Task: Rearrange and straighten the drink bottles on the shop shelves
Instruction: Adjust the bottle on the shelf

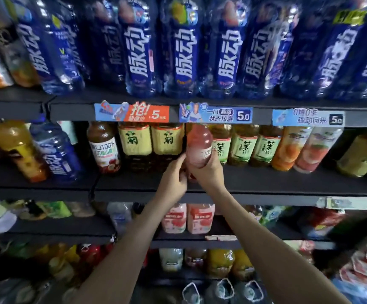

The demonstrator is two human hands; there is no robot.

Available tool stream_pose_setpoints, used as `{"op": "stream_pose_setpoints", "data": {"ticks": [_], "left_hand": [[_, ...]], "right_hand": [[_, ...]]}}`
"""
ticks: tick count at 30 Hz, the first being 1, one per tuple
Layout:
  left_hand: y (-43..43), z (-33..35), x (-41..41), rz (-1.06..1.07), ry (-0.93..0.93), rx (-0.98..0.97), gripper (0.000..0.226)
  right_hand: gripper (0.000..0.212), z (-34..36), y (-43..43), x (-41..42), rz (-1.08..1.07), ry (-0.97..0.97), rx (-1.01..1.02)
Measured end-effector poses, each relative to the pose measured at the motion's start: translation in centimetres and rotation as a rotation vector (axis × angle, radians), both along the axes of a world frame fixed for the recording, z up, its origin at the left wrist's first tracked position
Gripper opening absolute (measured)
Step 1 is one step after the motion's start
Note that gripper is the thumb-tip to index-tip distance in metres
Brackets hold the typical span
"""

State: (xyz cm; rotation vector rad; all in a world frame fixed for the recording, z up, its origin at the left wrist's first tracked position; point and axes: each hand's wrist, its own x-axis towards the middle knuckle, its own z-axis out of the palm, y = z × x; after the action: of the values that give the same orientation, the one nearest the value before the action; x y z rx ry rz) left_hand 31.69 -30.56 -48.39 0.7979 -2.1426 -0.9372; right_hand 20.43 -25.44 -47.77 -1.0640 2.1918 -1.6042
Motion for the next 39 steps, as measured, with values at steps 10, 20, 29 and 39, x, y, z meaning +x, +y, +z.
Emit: {"op": "stream_pose_setpoints", "data": {"ticks": [10,20,29,39], "left_hand": [[4.0,5.1,7.5,-0.044,-0.147,0.179,0.022],[6.0,14.1,21.1,0.157,-0.525,0.126,0.031],[4.4,21.4,34.8,0.286,-0.219,0.053,0.017],[-3.9,25.4,52.5,0.259,-0.013,0.146,0.064]], "right_hand": [[0.06,4.7,9.2,5.3,0.153,-0.064,0.149],[0.066,14.4,10.3,17.1,0.364,0.037,0.167],[0.064,20.4,5.3,30.2,0.493,0.043,0.077],[0.052,26.7,-5.9,49.4,0.49,0.032,0.005]]}}
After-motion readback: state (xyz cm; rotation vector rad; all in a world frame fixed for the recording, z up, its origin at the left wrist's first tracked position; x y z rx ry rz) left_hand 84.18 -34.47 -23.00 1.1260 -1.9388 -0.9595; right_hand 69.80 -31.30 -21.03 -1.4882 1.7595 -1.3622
